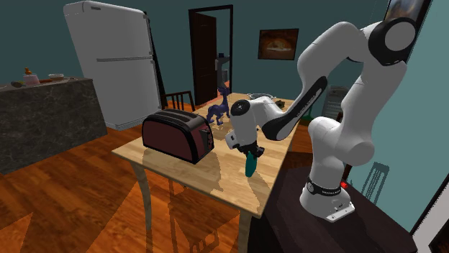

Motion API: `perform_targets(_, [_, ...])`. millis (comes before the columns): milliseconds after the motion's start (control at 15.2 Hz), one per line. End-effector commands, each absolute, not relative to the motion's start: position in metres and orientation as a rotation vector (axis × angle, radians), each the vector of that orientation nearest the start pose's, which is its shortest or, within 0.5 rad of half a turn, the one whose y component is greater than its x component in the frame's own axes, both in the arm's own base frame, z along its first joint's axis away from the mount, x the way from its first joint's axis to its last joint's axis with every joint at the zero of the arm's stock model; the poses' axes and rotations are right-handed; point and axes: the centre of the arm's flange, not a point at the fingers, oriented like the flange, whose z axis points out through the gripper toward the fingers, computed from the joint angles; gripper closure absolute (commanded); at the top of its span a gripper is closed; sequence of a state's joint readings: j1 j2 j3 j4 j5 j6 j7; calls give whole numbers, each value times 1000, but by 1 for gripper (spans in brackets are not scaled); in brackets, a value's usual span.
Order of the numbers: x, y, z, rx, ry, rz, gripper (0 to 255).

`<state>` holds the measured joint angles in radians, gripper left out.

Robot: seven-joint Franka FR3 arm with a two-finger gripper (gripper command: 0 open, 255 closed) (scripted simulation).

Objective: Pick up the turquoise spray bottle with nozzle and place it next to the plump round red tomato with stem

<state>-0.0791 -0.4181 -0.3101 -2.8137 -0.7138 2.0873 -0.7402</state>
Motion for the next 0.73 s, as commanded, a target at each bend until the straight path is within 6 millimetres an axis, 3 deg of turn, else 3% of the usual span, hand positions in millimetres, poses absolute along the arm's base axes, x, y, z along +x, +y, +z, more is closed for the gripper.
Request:
perform_targets(0, [296,-143,299,-2977,-1354,777,255])
perform_targets(660, [296,-143,352,-2977,-1354,777,255])
